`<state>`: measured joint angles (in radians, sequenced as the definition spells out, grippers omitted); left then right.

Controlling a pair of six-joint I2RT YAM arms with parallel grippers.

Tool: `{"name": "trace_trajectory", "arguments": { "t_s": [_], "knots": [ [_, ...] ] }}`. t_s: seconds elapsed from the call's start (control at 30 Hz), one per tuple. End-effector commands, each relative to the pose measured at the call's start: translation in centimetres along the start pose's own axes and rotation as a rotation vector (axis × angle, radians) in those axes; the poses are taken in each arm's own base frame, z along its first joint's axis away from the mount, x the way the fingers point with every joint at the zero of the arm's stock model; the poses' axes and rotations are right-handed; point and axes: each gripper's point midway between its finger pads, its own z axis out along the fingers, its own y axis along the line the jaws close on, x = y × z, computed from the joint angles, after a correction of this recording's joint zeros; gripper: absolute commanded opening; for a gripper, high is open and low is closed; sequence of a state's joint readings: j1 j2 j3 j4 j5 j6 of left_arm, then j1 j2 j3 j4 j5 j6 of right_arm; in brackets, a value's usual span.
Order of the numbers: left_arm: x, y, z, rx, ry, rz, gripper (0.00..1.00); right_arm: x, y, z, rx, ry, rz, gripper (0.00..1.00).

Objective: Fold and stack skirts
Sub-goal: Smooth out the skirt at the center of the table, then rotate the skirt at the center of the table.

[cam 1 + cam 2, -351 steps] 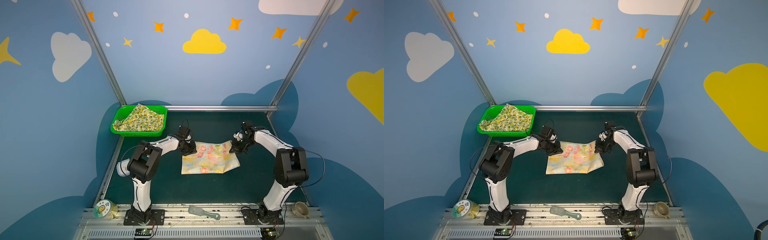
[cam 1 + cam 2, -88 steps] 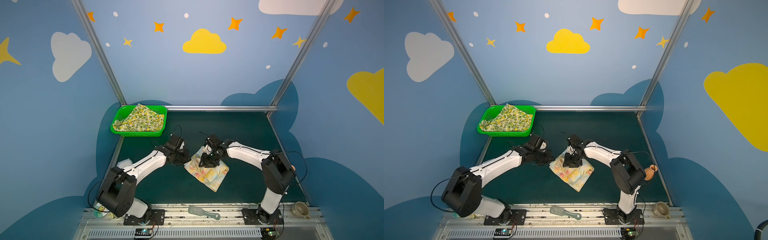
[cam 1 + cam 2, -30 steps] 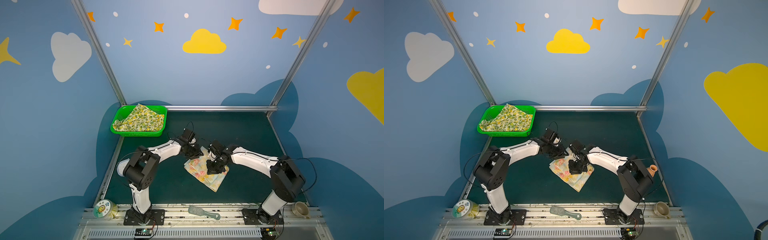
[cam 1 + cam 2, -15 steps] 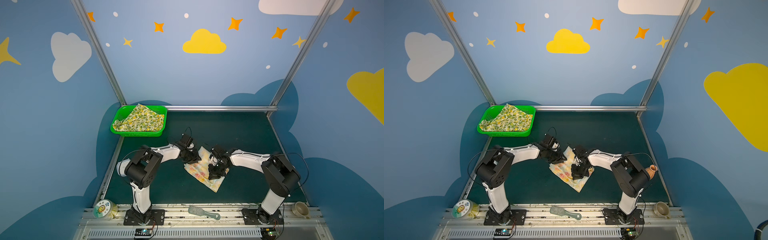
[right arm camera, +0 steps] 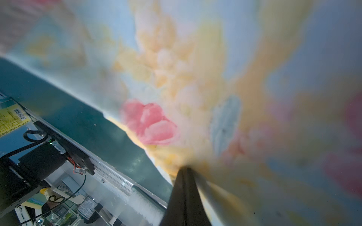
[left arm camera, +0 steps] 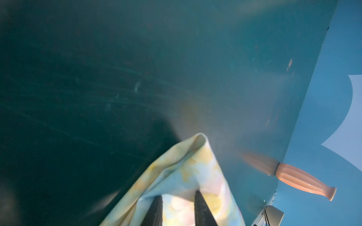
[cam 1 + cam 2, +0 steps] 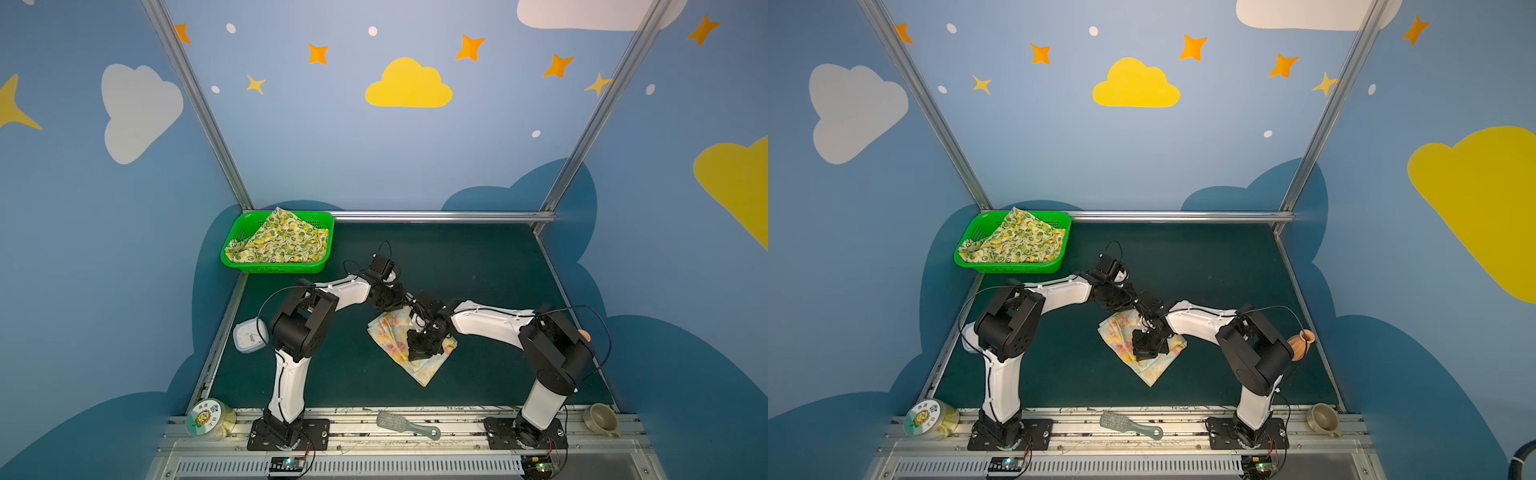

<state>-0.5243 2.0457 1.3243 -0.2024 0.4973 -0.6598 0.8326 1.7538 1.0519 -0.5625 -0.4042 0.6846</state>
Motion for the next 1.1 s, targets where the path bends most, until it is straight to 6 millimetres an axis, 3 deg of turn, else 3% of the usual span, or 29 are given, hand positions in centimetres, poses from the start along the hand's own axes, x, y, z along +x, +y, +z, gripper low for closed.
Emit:
{"name": "trace_trajectory", "arguments": {
  "t_s": [0.0, 0.17, 0.33, 0.47, 0.67, 0.9, 1.07],
  "knots": [
    [-0.5, -1.5, -2.2, 0.009, -0.031, 0.038, 0.3, -0.5, 1.0, -3.8, -0.044, -0.047, 0.004, 0.0],
    [1.2, -2.0, -4.2, 0.02, -0.025, 0.0, 0.31, -2.5, -0.1, -8.4, -0.089, -0.129, 0.014, 0.0],
    [4.1, -0.2, -3.3, 0.005, 0.007, -0.092, 0.31, -5.6, -3.3, -9.6, -0.116, -0.17, 0.087, 0.0],
    [6.0, 2.2, -1.8, -0.032, 0.042, -0.156, 0.3, -6.9, -6.0, -8.0, -0.098, -0.143, 0.14, 0.0],
    [6.5, 4.5, -0.1, -0.097, 0.074, -0.176, 0.29, -5.7, -8.3, -4.4, -0.056, -0.071, 0.197, 0.0],
    [4.2, 4.3, 1.3, -0.111, 0.075, -0.123, 0.29, -2.3, -9.5, -1.5, -0.019, -0.021, 0.256, 0.0],
    [1.1, 2.1, 2.2, -0.073, 0.044, -0.042, 0.29, -0.2, -7.7, 0.1, 0.007, -0.017, 0.259, 0.0]
  ]
}}
